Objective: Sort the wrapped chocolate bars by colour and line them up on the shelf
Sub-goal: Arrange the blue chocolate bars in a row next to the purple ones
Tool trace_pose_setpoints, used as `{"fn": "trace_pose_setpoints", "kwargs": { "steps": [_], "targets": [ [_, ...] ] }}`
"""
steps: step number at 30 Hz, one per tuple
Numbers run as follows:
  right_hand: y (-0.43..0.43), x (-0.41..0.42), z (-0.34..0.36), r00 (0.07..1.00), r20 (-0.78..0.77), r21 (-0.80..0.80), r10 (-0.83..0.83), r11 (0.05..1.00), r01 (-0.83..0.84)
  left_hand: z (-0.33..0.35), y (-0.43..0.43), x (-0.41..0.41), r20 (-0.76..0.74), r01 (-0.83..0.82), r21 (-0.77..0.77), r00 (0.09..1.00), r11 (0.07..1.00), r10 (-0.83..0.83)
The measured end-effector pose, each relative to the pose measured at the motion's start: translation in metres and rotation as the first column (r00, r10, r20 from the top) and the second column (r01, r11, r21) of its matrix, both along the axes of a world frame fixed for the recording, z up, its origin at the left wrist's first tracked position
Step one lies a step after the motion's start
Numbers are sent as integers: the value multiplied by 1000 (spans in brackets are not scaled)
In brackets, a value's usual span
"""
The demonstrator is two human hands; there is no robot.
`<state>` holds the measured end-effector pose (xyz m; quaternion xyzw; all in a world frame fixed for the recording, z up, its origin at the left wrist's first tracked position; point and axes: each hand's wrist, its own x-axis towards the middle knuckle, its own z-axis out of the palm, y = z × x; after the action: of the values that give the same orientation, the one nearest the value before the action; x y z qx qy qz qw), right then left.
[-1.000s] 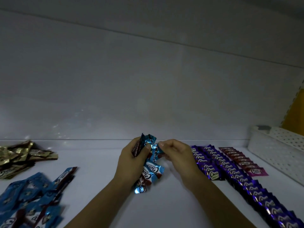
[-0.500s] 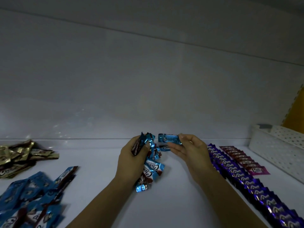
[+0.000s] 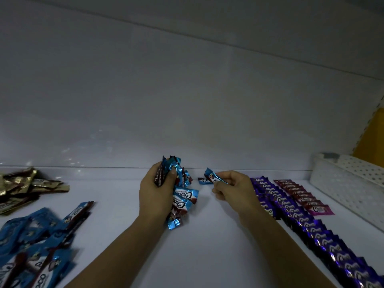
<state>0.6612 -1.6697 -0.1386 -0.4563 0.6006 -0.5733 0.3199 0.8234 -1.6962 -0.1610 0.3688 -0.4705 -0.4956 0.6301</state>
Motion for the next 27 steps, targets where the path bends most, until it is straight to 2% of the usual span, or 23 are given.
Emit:
{"fn": "trace_pose_setpoints", "kwargs": {
  "steps": [6, 12, 16, 19, 21, 23, 25, 27],
  "targets": [
    [2, 0, 3, 999, -27, -46, -21, 999, 20, 0, 0, 0, -1, 8, 22, 1000, 1000, -8],
    [-1, -7, 9, 969, 163, -129, -186, 970, 208, 1, -1, 2, -27, 16, 52, 1000, 999, -14],
    [0, -12, 7, 975, 28, -90, -220, 971, 221, -1, 1, 0, -31, 11, 45, 999, 999, -10],
    [-7, -17, 17, 968, -196, -15, -158, 987, 158, 1, 0, 1, -26, 11, 31, 1000, 999, -10],
    [-16, -17, 27, 885, -447, -6, -132, 989, 145, 0, -2, 0, -29, 9, 20, 1000, 1000, -9],
    [-24, -15, 32, 735, -658, -29, -162, 981, 190, -2, -4, 0, -32, 7, 10, 999, 1000, -7],
    [-30, -12, 30, 570, -810, -11, -140, 975, 224, -4, -4, 0, -31, 10, 11, 999, 1000, -9],
    [-35, -12, 22, 431, -899, 19, -79, 976, 218, -4, -4, 0, -37, 23, 11, 999, 1000, -23]
  ]
}}
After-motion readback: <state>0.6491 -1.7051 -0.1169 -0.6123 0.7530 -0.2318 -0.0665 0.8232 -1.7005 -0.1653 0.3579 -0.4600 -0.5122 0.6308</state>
